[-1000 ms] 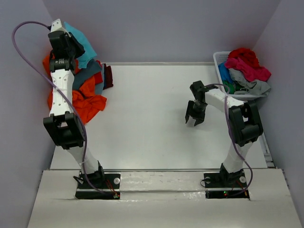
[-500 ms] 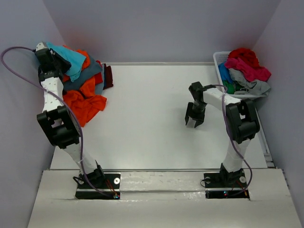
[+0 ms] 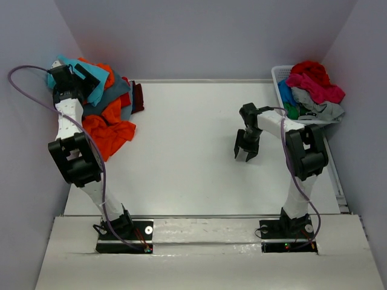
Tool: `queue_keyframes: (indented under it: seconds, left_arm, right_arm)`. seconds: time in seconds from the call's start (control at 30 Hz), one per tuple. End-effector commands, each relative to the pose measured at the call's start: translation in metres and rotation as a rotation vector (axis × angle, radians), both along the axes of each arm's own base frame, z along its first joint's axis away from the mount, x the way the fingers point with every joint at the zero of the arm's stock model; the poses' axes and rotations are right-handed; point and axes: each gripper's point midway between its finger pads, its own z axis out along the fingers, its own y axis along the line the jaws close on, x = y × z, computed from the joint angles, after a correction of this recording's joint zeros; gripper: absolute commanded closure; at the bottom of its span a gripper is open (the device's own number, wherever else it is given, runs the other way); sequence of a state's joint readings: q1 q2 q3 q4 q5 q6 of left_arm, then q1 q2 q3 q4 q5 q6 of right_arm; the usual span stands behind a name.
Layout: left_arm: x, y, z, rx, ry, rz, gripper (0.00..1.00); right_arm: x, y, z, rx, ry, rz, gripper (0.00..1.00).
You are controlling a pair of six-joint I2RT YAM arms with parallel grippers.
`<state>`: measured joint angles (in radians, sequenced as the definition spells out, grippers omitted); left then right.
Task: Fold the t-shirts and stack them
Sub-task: Move the square-folded T-shirt to the corner of the board.
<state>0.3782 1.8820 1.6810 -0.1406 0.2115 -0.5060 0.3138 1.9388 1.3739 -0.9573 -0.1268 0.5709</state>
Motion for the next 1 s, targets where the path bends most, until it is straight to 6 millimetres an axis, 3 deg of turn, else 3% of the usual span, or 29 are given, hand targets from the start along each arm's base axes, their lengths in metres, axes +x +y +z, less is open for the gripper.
queue_keyframes:
  seconds: [0.0, 0.27, 0.5, 0.57, 0.73, 0.97]
  left_arm:
    - [-0.032, 0.012, 0.063, 0.104, -0.037, 0.122, 0.01]
    - [-0.068, 0.018, 0.090, 0.178, -0.025, 0.202, 0.01]
    - [-0.095, -0.006, 0.132, 0.241, -0.105, 0.145, 0.01]
    - [-0.089, -0.021, 0.141, 0.245, -0.164, 0.070, 0.01]
    - [-0.058, -0.037, 0.130, 0.219, -0.193, -0.080, 0.01]
    - [-0.008, -0.039, 0.118, 0.207, -0.238, -0.190, 0.01]
  right_arm:
    - [0.008, 0.007, 0.005, 0.031, -0.027, 0.034, 0.43]
    - [0.018, 0.015, 0.010, 0.076, -0.057, 0.077, 0.42]
    - [0.023, 0.021, 0.013, 0.110, -0.077, 0.104, 0.42]
    - [0.025, 0.024, 0.015, 0.123, -0.087, 0.106, 0.42]
    - [0.024, 0.028, 0.014, 0.126, -0.076, 0.127, 0.43]
    - [0.031, 0.025, 0.023, 0.105, -0.099, 0.134, 0.43]
